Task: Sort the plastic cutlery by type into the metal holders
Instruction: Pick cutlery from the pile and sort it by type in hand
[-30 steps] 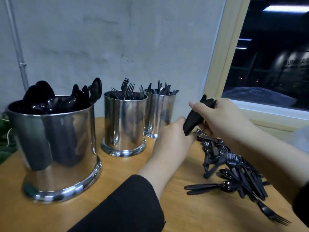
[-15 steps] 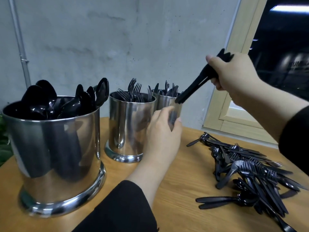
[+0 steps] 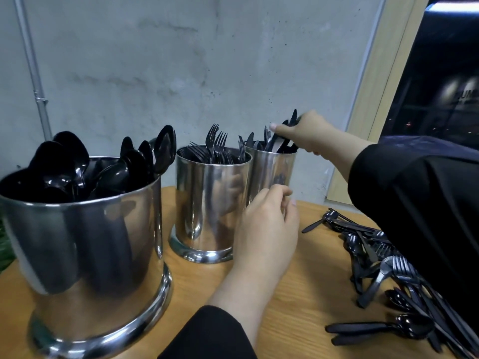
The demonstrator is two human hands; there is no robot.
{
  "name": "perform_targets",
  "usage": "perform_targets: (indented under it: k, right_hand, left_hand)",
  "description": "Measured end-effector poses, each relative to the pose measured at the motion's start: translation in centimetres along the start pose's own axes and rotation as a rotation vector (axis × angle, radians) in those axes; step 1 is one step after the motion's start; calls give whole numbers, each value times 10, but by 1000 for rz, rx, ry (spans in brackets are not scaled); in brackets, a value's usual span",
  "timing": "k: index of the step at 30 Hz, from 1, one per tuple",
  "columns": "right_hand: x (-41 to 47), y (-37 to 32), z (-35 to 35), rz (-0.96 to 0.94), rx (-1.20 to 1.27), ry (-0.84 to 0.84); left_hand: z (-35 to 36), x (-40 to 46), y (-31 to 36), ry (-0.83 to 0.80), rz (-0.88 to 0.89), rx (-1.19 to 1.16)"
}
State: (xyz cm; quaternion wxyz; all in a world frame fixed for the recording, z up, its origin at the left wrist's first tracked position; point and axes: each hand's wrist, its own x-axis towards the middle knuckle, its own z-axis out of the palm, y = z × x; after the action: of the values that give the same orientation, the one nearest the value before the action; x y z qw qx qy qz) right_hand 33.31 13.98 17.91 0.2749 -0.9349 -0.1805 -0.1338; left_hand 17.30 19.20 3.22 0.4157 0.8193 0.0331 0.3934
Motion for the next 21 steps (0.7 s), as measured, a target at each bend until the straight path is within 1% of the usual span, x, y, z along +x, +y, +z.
perform_targets:
  k: [2,5,6,8,11,13,15,18,21]
  right_hand:
    - [-2,5,3,-5,-30,34]
    - [-15,22,-9,-19,-61,193]
    - [-26,31,-16,-36,-75,215]
    - [-58,56,-31,-112,-108,176]
    - [-122,108,-53,-208,-182,96]
    - [-170,145,-65,-190,-164,15]
    - [-215,179,-70,-161,-154,-46]
    - [-257,223,-69,-138,-135,-3]
    - [-270,241,-68,-137,-96,5]
  left_hand:
    - [1,1,0,-9,4,-1]
    - [-1,-1,3,-46,15,-10]
    - [-1,-1,4,-58,27,-2]
    - [1,-4,10,-112,41,22]
    - [12,-17,22,-302,74,56]
    - [21,-29,36,-456,111,116]
    - [28,-40,48,-532,147,162]
    - [36,-52,64,-593,200,255]
    - [42,-59,71,-694,241,418]
